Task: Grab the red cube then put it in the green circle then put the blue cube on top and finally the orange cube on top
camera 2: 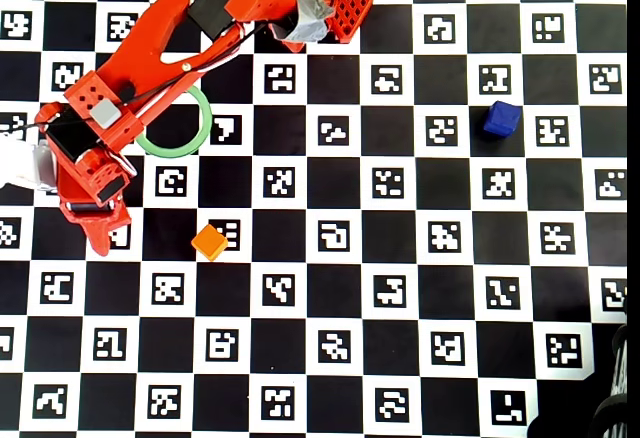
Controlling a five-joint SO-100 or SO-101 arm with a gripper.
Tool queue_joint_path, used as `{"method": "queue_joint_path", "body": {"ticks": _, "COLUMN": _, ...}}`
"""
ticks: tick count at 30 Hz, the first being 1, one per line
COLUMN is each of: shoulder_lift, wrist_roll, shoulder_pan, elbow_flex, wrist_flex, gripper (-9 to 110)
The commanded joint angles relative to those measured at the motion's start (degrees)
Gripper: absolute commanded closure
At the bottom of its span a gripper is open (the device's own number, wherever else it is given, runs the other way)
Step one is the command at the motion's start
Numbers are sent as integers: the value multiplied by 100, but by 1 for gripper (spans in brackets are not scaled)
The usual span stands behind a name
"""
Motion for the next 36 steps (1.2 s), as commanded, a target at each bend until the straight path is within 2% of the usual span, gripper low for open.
{"method": "queue_joint_path", "body": {"ticks": 1, "shoulder_lift": 185, "wrist_roll": 44, "shoulder_pan": 35, "elbow_flex": -18, "wrist_flex": -141, "gripper": 57}}
{"method": "queue_joint_path", "body": {"ticks": 22, "shoulder_lift": 53, "wrist_roll": 62, "shoulder_pan": -35, "elbow_flex": 431, "wrist_flex": -729, "gripper": 57}}
{"method": "queue_joint_path", "body": {"ticks": 36, "shoulder_lift": 26, "wrist_roll": -633, "shoulder_pan": -114, "elbow_flex": 466, "wrist_flex": -923, "gripper": 57}}
